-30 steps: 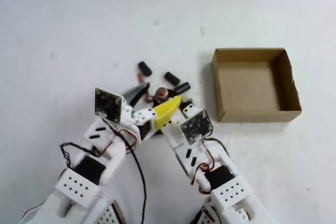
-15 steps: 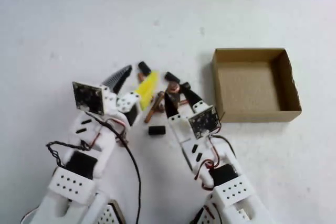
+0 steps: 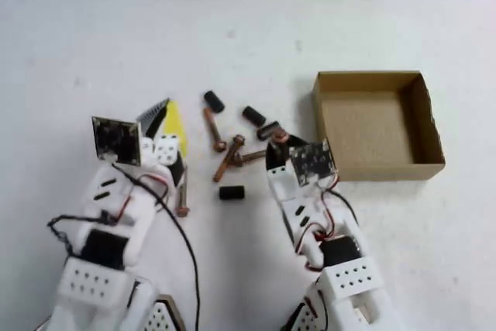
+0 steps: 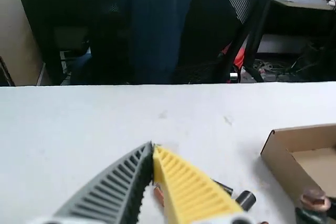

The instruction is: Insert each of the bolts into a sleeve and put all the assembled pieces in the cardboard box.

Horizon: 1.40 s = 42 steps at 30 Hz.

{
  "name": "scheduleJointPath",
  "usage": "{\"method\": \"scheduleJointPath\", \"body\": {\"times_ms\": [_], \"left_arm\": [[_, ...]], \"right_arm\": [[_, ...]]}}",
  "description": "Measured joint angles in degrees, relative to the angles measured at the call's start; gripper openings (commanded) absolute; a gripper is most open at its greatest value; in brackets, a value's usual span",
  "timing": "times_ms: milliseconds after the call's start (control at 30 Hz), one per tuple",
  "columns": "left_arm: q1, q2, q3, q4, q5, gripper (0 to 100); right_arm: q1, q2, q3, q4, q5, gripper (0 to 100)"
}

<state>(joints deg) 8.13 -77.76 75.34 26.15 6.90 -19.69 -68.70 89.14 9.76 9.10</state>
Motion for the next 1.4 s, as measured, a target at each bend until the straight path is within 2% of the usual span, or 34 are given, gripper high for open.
{"method": "scheduleJointPath", "body": {"times_ms": [133,400,633,800,933,1067,1200,1400], "left_arm": [[-0.35,-9.41,-1.93,14.24,-1.14,2],[-6.33,-22.51,-1.93,32.88,-1.14,2],[-7.91,-25.76,5.54,35.69,-2.55,2],[-8.26,-26.11,9.85,35.69,-4.04,2],[-8.35,-26.11,11.52,35.69,-4.04,2],[-8.35,-26.11,14.33,35.69,-4.04,2],[-8.35,-26.11,16.53,35.69,-4.04,2],[-8.44,-26.11,17.85,35.69,-4.22,2]], "right_arm": [[0.44,0.0,-7.21,13.19,-0.09,1.7],[1.32,0.0,-24.7,35.96,-0.18,1.7],[1.93,-0.09,-39.3,48.88,-0.18,1.7],[8.79,0.88,-42.81,49.67,-0.18,1.7],[13.8,7.91,-46.95,49.67,-0.18,1.8],[16.18,19.96,-52.66,49.49,-0.18,1.8],[19.08,34.02,-57.41,44.66,-0.09,1.8],[21.89,54.51,-65.05,38.59,4.57,1.8]]}}
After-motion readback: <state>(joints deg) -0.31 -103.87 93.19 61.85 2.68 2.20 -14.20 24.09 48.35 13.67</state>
